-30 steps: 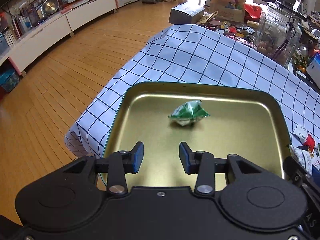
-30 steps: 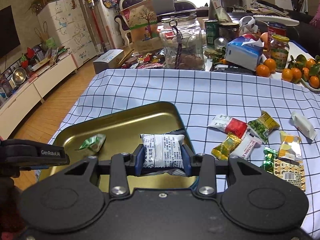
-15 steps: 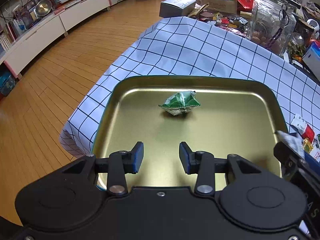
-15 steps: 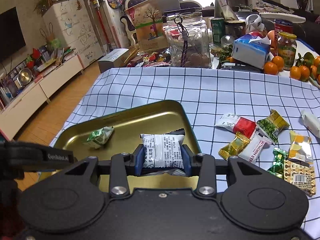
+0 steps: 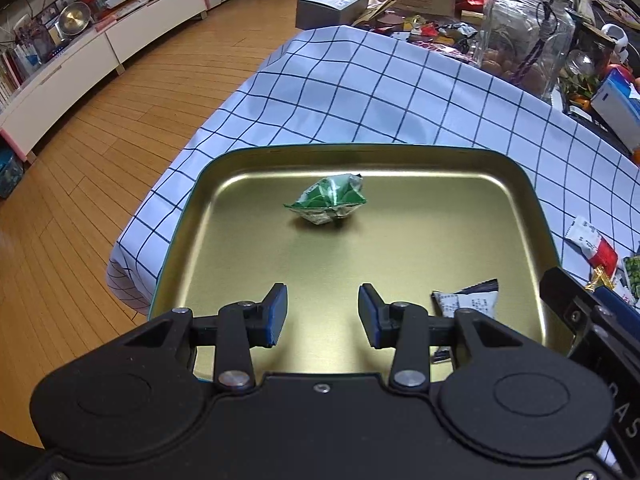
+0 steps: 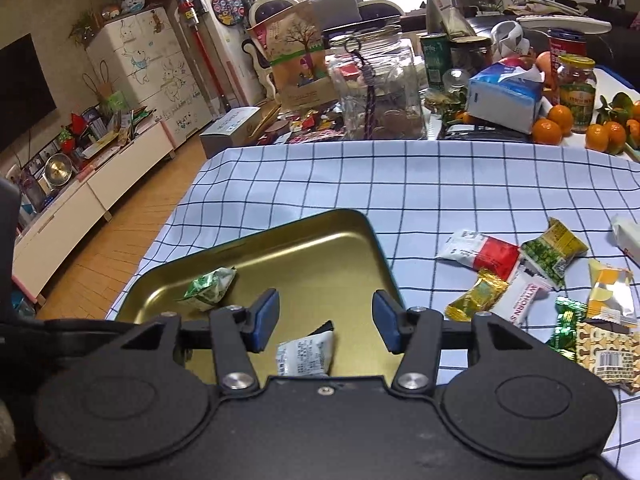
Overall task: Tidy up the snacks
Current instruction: 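Lower the white printed packet into the gold tray and open the right tool, then move both tools back over the scattered snacks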
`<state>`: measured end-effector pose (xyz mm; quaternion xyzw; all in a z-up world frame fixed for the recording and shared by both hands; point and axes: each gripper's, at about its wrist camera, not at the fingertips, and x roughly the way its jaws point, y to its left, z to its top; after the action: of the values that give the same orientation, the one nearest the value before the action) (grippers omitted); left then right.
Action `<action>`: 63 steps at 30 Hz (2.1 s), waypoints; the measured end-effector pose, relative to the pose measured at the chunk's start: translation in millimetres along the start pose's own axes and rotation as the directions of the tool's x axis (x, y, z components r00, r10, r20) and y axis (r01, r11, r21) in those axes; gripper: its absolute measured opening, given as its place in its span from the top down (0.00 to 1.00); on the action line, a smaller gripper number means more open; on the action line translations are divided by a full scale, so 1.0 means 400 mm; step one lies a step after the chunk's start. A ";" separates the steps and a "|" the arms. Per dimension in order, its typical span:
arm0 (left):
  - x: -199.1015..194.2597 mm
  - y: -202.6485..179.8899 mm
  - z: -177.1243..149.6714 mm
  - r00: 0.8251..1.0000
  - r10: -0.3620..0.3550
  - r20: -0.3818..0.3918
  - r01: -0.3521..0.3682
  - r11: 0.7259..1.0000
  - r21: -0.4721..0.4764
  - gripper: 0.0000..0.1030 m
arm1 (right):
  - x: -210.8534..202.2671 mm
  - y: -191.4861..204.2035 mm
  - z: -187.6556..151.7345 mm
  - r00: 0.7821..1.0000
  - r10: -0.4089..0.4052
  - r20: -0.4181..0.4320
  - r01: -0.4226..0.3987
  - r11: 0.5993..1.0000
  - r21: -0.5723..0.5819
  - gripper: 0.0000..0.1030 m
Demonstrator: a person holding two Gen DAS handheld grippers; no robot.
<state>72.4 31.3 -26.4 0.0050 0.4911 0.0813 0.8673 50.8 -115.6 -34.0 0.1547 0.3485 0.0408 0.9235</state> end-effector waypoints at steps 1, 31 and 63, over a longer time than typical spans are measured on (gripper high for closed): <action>-0.002 -0.008 -0.001 1.000 0.000 0.003 0.000 1.000 0.006 0.52 | -0.002 -0.007 0.001 1.000 -0.007 0.001 0.007 1.000 0.004 0.47; -0.072 -0.289 -0.064 0.993 -0.116 -0.001 0.113 0.970 0.217 0.52 | -0.155 -0.343 -0.014 0.955 -0.294 0.046 0.290 0.954 0.076 0.23; -0.186 -0.258 -0.203 0.984 -0.179 0.021 0.158 0.913 0.376 0.52 | -0.230 -0.381 0.003 0.926 -0.369 0.074 0.361 0.927 0.106 0.24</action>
<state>-20.1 -87.1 -14.3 0.1292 0.4720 -0.0887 0.8675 -22.5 -277.4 -22.9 0.1308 0.3294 -0.1549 0.9222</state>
